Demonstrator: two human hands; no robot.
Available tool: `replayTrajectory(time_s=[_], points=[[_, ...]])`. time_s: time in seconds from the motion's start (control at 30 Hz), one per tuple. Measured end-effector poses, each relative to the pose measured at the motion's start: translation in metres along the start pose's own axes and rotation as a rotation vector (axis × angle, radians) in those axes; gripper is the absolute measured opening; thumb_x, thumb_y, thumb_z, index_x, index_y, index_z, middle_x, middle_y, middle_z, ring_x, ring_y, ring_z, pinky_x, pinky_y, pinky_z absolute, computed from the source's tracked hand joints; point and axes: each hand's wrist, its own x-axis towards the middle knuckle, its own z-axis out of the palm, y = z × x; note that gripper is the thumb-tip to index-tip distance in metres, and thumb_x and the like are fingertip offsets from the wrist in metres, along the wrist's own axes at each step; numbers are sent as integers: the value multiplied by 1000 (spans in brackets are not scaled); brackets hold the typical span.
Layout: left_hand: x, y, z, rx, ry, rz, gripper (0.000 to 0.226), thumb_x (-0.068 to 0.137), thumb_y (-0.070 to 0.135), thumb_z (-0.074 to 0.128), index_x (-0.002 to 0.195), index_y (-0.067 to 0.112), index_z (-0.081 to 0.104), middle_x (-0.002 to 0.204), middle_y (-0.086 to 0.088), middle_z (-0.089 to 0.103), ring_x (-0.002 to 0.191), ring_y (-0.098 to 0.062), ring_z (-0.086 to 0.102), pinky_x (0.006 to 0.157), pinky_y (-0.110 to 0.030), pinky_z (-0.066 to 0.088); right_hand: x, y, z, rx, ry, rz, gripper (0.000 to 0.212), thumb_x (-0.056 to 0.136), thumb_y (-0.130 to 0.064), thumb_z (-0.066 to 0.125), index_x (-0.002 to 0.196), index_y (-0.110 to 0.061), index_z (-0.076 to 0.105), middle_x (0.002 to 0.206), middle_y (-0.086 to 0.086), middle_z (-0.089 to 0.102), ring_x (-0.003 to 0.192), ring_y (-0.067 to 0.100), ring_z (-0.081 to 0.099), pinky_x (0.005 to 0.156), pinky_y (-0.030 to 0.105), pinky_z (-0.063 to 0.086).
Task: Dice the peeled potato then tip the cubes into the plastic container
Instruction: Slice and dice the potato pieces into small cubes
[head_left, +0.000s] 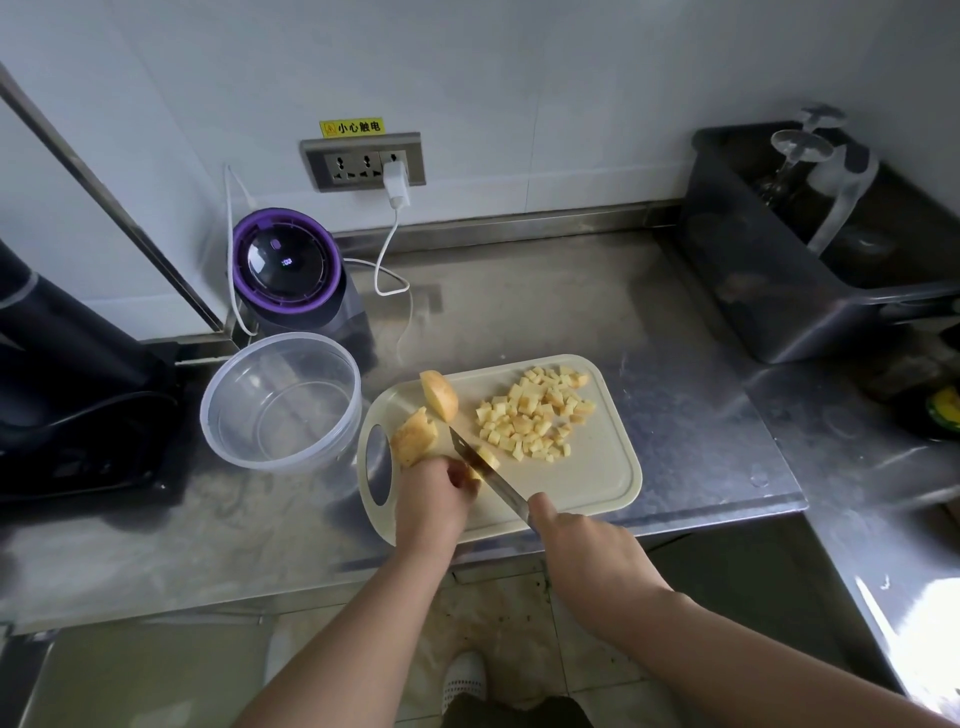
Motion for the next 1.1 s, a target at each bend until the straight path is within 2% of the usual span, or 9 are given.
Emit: replayTrajectory(time_s=[0.13,0.37,0.53,0.9,0.97,1.1], points=[[0,-2,2,27,25,19,9,85,28,69,87,20,73,85,8,69,84,-13,63,73,-26,46,1,0,2,-15,19,-1,45,92,4,45,129,-17,30,76,-1,48,67,18,55,56,29,44],[1,-1,3,41,45,24,9,85,28,68,88,20,72,86,7,69,84,-13,63,72,-24,45,2,-3,3,-5,40,-1,46,94,3,45,132,-17,29,95,4,62,74,19,62,62,29,48],[1,-2,3,37,51,34,10,85,26,68,92,20,72,90,7,69,87,-13,64,75,-24,46,2,-4,3,0,44,4,47,94,2,44,134,-17,28,83,0,50,63,17,50,52,23,36],[1,1,3,75,38,22,9,87,25,66,93,19,69,88,5,68,85,-16,63,74,-28,49,3,-5,2,19,9,10,52,93,5,45,137,-15,26,91,4,59,81,20,65,65,30,50],[1,2,3,90,36,6,9,87,25,65,93,19,68,88,4,68,84,-18,63,75,-32,51,4,-5,2,19,4,8,55,94,5,46,140,-16,23,93,5,60,78,19,63,63,28,49],[2,3,2,110,35,-3,17,87,29,63,100,19,69,92,5,68,86,-18,63,79,-35,54,6,-6,4,12,-19,12,57,95,4,46,142,-15,22,85,2,51,67,14,53,55,23,40]])
